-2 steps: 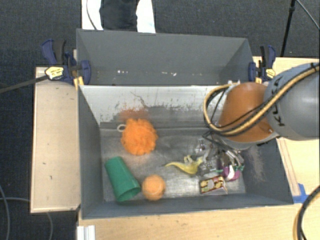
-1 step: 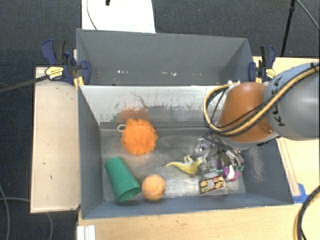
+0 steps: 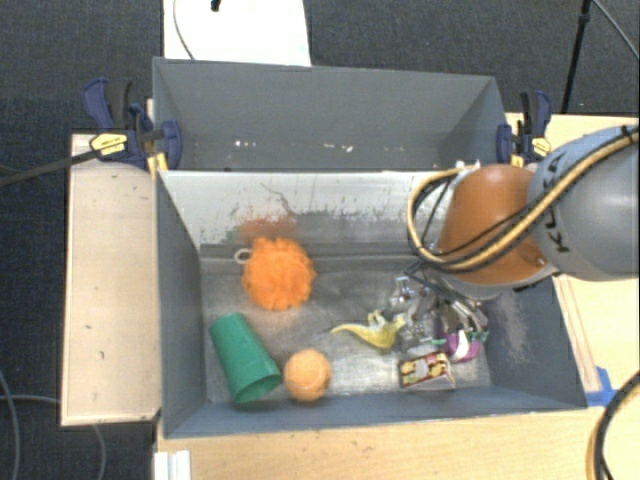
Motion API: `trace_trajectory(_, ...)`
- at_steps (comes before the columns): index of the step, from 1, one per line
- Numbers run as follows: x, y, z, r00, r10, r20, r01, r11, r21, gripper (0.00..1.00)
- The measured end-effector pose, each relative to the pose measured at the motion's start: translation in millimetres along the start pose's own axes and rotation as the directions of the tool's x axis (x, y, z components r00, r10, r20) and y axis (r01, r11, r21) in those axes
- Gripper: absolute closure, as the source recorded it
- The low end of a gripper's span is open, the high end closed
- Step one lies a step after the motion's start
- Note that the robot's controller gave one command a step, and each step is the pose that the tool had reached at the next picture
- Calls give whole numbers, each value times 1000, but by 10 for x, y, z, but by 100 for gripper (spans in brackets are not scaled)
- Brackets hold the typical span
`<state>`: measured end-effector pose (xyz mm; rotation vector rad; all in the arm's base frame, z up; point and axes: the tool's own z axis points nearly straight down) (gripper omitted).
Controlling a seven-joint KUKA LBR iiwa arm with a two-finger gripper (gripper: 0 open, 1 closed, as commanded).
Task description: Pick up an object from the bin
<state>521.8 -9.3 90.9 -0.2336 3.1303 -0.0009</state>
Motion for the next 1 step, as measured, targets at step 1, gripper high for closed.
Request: trace_trajectory(1,0,0,0,1000,0,0,0,1000,0,100)
